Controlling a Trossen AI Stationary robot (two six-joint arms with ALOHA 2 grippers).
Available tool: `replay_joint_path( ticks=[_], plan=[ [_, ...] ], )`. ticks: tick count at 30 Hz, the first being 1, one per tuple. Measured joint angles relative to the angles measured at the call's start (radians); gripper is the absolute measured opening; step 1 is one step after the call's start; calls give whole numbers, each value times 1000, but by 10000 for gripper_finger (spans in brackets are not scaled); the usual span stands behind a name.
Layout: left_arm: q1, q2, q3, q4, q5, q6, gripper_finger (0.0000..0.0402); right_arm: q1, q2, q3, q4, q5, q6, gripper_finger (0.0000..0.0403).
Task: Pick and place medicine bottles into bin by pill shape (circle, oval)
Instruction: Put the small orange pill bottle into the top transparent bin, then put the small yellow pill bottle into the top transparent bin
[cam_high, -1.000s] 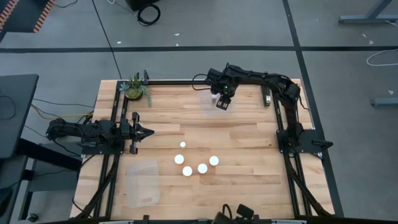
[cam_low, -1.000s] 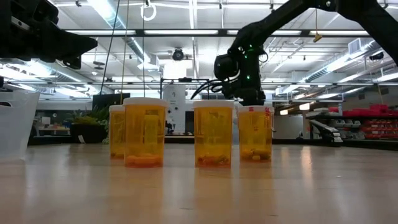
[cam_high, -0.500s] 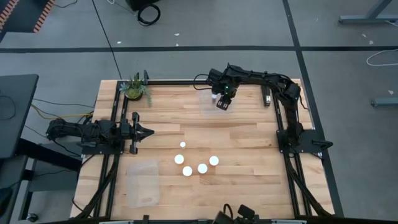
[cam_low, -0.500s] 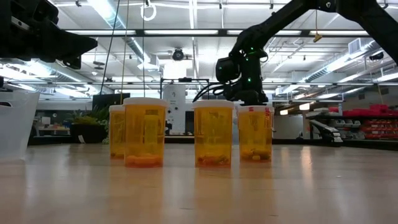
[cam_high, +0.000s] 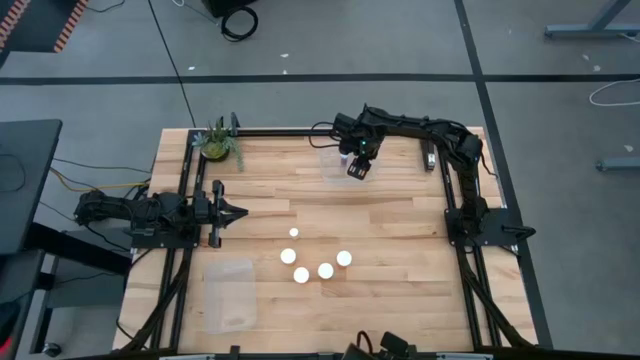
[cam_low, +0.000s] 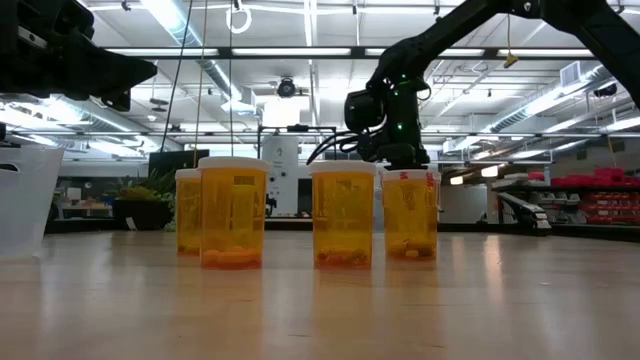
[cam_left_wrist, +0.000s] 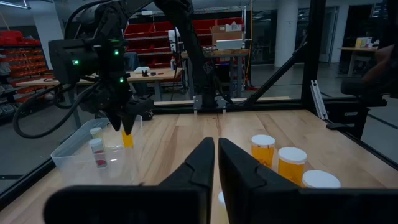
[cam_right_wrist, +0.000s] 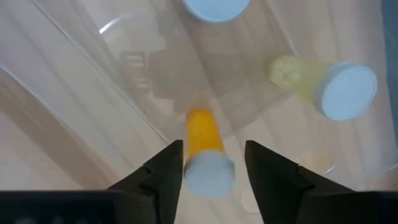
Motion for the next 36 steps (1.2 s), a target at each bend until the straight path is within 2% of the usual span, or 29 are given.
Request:
replay_joint_path(
  ticks=[5,17,25,36],
  plan=[
    [0,0,0,0,0,0,26,3,0,0,1,0,0,199],
    [0,0,0,0,0,0,30,54,-5,67,16,3,-11,202],
    [0,0,0,0,0,0,30,203,-6,169,63,23,-10,202],
    [0,0,0,0,0,0,28,452,-6,200,221,23,-48,202]
  ],
)
